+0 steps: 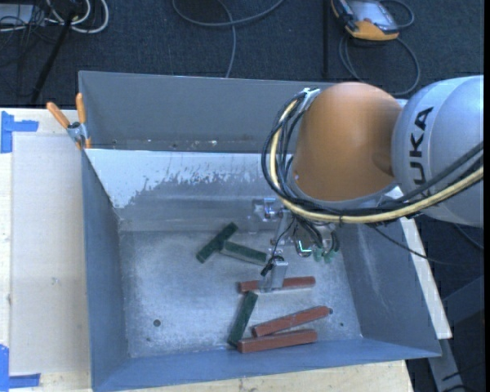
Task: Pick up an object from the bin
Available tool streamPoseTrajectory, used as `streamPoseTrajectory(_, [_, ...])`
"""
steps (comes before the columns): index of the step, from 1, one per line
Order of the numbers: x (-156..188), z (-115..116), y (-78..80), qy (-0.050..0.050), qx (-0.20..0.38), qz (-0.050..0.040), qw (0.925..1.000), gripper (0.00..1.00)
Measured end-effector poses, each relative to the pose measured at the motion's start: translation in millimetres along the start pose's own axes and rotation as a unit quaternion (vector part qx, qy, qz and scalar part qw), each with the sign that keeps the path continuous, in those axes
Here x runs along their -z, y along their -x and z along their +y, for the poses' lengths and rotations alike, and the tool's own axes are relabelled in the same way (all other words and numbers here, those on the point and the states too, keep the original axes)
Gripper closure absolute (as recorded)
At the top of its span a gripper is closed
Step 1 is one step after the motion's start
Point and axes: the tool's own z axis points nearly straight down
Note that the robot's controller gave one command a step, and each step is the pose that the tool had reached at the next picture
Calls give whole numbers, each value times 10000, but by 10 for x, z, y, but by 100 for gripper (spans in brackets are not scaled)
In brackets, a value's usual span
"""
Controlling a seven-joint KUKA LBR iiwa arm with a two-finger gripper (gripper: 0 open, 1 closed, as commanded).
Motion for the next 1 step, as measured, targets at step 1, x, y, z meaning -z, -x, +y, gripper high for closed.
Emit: streamPoseTrajectory(1, [44,-6,15,5,-16,-41,10000,0])
